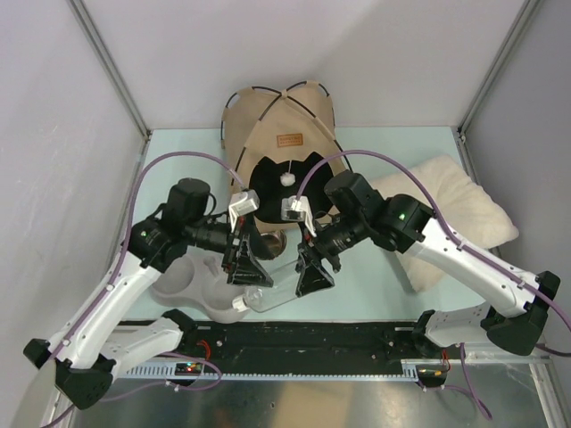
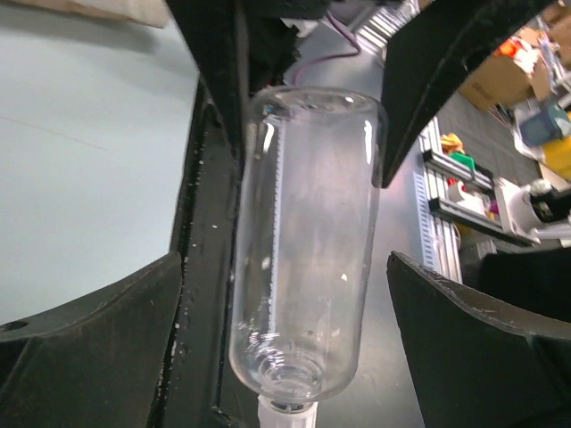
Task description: Set up the pet tent
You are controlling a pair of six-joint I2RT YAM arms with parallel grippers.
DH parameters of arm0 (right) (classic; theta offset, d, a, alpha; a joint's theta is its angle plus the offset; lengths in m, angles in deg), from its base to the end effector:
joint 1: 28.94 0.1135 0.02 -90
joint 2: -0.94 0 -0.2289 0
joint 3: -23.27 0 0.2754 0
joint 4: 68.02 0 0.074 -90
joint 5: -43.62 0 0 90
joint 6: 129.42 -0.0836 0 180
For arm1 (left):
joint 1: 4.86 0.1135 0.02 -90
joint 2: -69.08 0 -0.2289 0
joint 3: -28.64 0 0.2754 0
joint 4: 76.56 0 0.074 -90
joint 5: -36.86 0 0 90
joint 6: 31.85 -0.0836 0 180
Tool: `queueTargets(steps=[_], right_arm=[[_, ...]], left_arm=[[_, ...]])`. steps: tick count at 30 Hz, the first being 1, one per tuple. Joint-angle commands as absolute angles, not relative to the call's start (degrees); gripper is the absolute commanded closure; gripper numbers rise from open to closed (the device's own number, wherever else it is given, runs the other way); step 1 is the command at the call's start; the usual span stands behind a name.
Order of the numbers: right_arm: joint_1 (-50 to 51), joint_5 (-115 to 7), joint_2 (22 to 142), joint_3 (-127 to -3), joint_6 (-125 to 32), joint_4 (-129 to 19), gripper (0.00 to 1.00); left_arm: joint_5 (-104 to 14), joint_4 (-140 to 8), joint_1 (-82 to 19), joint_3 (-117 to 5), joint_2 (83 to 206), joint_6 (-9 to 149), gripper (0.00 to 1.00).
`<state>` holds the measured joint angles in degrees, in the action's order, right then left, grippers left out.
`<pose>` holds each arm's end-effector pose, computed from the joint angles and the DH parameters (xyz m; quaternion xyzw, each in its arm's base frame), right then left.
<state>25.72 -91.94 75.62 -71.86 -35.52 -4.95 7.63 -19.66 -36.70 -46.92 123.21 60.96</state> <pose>0.1336 0.2916 0.3407 -0.5486 0.6604 0.4791 0.1827 0.1618 -0.1863 0.3330 0.4165 0.6843 -0.5469 0.2434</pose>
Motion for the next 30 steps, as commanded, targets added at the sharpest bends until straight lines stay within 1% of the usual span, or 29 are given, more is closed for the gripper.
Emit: queueTargets(steps=[1, 7, 12, 14, 16, 19, 23, 26, 27, 29, 30], right_arm=[[25.89, -93.45, 76.06, -76.07, -33.93, -4.38, 0.74], [25.95, -92.27, 77.85, -78.6, -33.03, -4.44, 0.74], [25.85, -91.02, 79.39, -80.47, -32.83, -4.6, 0.74], [25.83, -90.67, 79.99, -81.17, -32.74, -4.47, 0.74], [25.93, -90.41, 80.47, -81.67, -32.43, -4.11, 0.74], [26.09, -89.74, 81.11, -82.09, -31.92, -3.15, 0.73], [26.35, -87.78, 81.49, -82.21, -31.79, -2.44, 0.72], [26.42, -86.55, 81.36, -82.14, -32.03, -2.4, 0.66], [26.39, -86.19, 81.23, -82.05, -32.12, -2.51, 0.64], [26.4, -85.58, 80.8, -81.74, -32.43, -3.05, 0.58], [26.42, -85.23, 80.51, -81.45, -32.72, -3.57, 0.53]], left_arm=[[13.4, -20.14, -40.18, -46.25, 123.65, 58.33, 0.0], [15.45, -20.12, -43.09, -44.93, 126.54, 58.24, 0.0], [12.74, -20.14, -44.97, -44.64, 127.86, 58.23, 0.01], [11.45, -20.19, -45.34, -44.6, 128.25, 58.28, 0.06], [10.23, -20.16, -45.44, -44.63, 128.56, 58.31, 0.13], [7.97, -20.26, -45.47, -44.87, 128.6, 58.61, 0.21], [5.79, -20.21, -45.4, -44.83, 128.59, 58.88, 0.36], [4.46, -20.14, -45.46, -44.77, 128.37, 59.03, 0.45], [3.92, -20.13, -45.46, -44.81, 128.26, 59.07, 0.47], [3.05, -20.18, -45.4, -44.91, 127.97, 59.24, 0.48], [2.68, -20.19, -45.39, -44.97, 127.75, 59.22, 0.49]])
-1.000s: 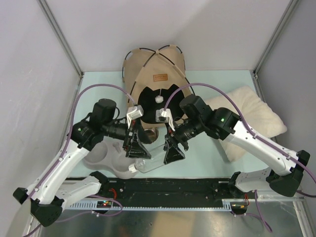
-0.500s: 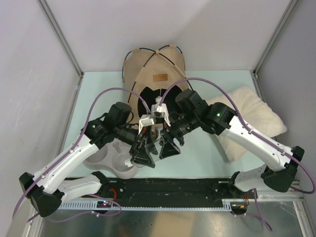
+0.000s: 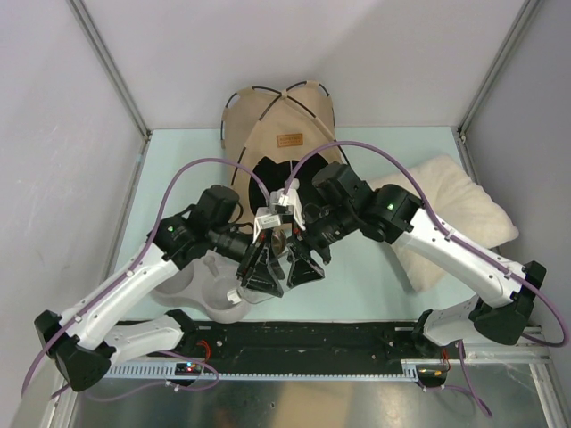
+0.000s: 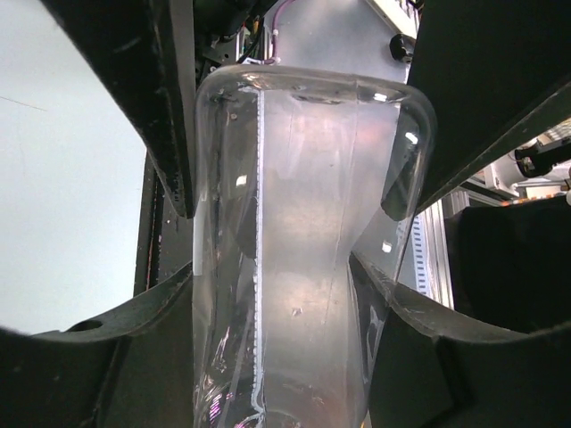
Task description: Set up the pet tent
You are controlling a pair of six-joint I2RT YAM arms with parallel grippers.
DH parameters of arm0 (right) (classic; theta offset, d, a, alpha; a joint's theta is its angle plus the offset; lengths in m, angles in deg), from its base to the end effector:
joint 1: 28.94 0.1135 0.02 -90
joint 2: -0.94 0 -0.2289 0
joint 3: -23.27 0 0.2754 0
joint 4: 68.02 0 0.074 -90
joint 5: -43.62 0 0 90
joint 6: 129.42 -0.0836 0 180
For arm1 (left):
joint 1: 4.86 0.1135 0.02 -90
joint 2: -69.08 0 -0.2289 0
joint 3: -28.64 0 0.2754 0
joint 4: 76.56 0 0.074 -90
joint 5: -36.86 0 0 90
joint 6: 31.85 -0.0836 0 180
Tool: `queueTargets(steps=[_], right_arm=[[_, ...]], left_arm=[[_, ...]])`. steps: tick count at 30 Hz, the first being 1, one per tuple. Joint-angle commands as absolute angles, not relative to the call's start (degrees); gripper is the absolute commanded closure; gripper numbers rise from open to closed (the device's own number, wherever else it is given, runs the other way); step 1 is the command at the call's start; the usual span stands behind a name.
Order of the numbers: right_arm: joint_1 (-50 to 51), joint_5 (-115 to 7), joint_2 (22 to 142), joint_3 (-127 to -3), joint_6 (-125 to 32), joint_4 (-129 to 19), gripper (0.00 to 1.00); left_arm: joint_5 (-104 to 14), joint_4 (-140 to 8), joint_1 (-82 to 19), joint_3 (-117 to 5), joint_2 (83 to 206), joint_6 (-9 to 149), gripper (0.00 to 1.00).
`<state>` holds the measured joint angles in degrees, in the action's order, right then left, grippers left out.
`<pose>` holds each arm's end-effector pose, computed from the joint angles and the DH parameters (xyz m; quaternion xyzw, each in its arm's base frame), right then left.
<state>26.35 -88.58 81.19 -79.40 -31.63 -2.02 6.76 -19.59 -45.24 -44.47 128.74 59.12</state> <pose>0.1442 0.3068 0.3504 -0.5694 0.6566 0.4509 0.2033 0.1484 -0.2211 0.2953 0.4539 0.6831 -0.5499 0.1579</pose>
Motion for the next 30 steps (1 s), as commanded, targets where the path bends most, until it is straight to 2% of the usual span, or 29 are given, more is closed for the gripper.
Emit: queueTargets(steps=[1, 7, 11, 17, 22, 26, 30], right_arm=[[26.34, -84.88, 80.01, -81.22, -32.95, -4.01, 0.47], [24.75, -84.2, 76.42, -78.44, -36.24, -9.21, 0.19], [23.02, -79.66, 71.68, -73.67, -41.25, -17.46, 0.09], [22.14, -63.38, 62.91, -64.01, -50.93, -34.01, 0.02], [23.49, -49.43, 61.29, -60.53, -61.13, -45.85, 0.01], [26.92, -40.17, 64.85, -62.67, -66.42, -50.41, 0.0], [29.46, -35.53, 70.76, -70.12, -70.34, -47.06, 0.0]], left_arm=[[2.37, -20.2, -45.43, -45.04, 127.55, 59.25, 0.49], [-0.38, -20.13, -45.41, -45.6, 125.93, 59.66, 0.48], [-5.74, -20.37, -45.46, -46.66, 124.4, 61.16, 0.46], [-20.73, -24.22, -45.42, -47.51, 119.99, 66.68, 0.44], [-32.93, -30.61, -45.49, -45.7, 114.9, 71.84, 0.42], [-40.11, -35.31, -45.61, -43.9, 111.2, 73.22, 0.42], [-46.05, -38.55, -45.75, -43.76, 109.85, 72.4, 0.41]])
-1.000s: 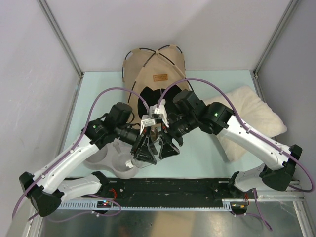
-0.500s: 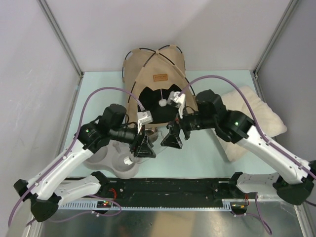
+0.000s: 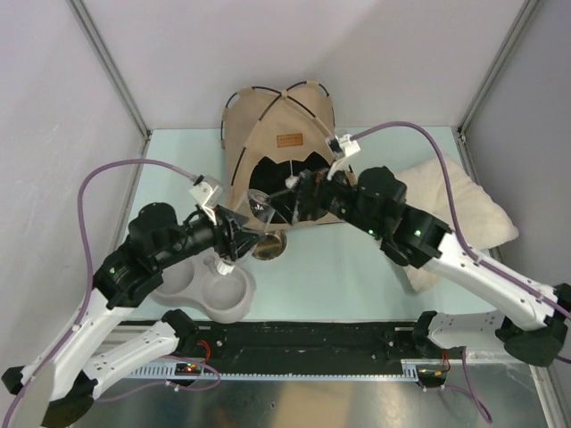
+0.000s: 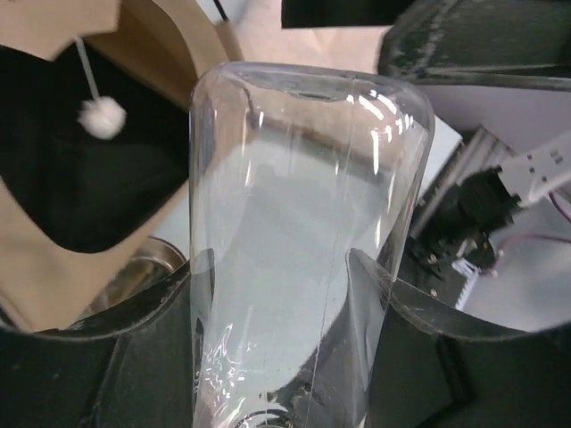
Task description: Set up the pet tent
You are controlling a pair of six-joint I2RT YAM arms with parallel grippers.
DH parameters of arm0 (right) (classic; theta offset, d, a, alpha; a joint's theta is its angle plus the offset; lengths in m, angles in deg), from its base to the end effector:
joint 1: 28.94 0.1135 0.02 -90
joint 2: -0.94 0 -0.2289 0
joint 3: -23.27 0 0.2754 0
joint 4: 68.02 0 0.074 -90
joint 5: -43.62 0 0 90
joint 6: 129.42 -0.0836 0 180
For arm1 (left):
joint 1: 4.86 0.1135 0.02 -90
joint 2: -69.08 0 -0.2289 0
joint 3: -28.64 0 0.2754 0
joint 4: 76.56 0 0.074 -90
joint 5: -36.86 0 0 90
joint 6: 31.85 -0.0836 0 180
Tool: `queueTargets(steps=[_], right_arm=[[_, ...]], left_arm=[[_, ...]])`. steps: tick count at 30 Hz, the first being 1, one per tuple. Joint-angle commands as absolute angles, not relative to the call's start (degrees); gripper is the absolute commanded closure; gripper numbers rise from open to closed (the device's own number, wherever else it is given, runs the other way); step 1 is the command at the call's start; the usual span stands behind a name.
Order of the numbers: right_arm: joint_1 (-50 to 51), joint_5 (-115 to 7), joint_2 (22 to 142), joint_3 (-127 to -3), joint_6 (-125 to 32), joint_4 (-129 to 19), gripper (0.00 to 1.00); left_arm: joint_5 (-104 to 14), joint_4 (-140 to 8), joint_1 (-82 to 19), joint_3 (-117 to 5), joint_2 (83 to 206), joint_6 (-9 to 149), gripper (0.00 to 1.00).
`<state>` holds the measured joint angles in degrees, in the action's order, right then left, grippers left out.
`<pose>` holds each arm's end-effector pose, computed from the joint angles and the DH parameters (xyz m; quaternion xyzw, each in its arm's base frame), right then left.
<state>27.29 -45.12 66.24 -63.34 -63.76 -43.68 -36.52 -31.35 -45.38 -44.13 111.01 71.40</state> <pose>0.1896 0.2802 0.4132 -0.1920 0.6997 0.4388 0.5301 0.1635 -0.1712 0.3694 0.2704 0.7388 -0.3762 0.4895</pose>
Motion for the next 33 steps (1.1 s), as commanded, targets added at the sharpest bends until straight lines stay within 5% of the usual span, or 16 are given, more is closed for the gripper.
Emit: queueTargets(steps=[1, 14, 19, 33], right_arm=[[29.88, -34.76, 71.75, -71.38, -71.1, -46.19, 0.01], [31.27, -37.2, 73.78, -73.2, -72.63, -50.49, 0.01], [31.31, -40.08, 78.89, -78.26, -74.27, -41.94, 0.01], [30.98, -40.75, 82.73, -78.21, -76.26, -46.47, 0.06]], left_arm=[[-47.27, -39.35, -45.74, -43.91, 109.99, 71.87, 0.41], [-54.93, -41.34, -45.77, -45.66, 112.43, 68.51, 0.4], [-54.94, -41.45, -45.81, -46.1, 112.6, 68.0, 0.4], [-50.99, -41.78, -45.82, -45.44, 111.95, 67.9, 0.4]])
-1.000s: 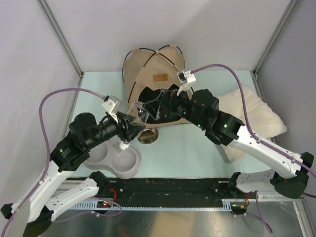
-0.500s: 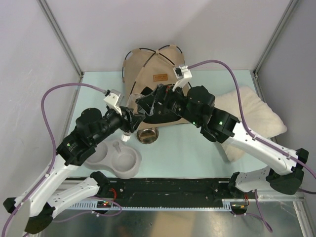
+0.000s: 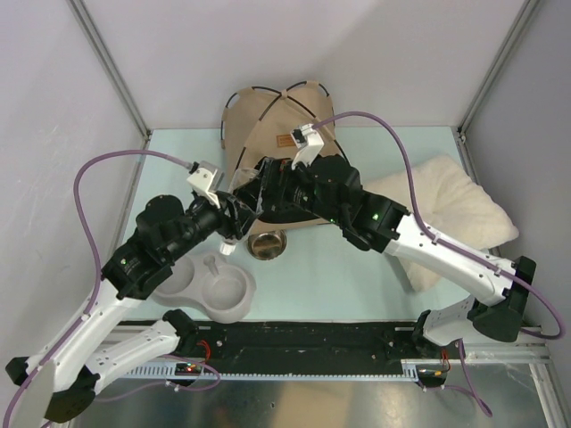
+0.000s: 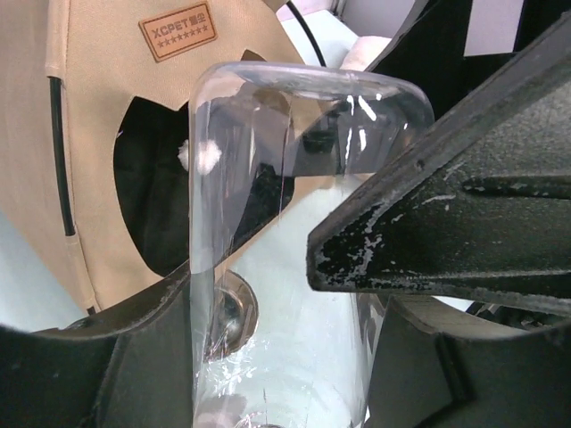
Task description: Set up the pet tent
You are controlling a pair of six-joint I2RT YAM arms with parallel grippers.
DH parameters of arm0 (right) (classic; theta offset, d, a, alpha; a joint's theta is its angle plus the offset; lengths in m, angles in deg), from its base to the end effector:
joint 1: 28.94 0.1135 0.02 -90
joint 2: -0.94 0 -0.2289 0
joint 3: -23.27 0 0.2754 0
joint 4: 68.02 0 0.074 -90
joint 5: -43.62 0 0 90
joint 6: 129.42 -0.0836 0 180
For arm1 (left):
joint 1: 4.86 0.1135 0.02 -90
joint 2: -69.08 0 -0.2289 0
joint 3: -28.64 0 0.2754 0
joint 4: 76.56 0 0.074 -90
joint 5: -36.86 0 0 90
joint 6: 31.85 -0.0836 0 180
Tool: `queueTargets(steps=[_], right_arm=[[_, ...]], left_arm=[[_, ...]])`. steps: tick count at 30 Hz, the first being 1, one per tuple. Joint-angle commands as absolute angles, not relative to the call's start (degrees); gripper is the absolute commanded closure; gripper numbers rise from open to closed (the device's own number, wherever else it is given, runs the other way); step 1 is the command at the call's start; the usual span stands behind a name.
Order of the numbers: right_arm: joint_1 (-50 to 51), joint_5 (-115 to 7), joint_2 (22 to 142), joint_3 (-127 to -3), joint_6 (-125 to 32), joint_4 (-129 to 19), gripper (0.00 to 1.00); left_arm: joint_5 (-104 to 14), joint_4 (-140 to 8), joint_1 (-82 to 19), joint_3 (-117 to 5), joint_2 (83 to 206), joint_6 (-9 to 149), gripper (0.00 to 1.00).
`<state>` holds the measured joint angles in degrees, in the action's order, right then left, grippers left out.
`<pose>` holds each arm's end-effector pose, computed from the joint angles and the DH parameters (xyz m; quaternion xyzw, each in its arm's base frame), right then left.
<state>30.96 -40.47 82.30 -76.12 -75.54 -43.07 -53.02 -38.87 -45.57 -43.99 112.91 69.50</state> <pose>0.2098 0.3448 0.4061 -0.1206 0.7385 0.4664 0.4717 0.1908 -0.1644 0.3803 0.1932 0.7348 -0.2860 0.5839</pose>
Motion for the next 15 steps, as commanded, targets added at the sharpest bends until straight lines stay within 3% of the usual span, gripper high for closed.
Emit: queueTargets(steps=[1, 9, 15], right_arm=[[31.04, -41.15, 82.88, -77.93, -76.17, -47.26, 0.08], [31.52, -42.48, 83.86, -76.93, -75.72, -49.55, 0.34], [31.74, -41.84, 83.53, -76.83, -74.46, -50.21, 0.47]], left_arm=[[-50.48, -41.8, -45.78, -45.19, 111.82, 67.82, 0.4], [-49.93, -41.72, -45.79, -42.87, 108.95, 67.13, 0.36], [-49.66, -41.71, -45.75, -41.82, 108.22, 67.36, 0.19]])
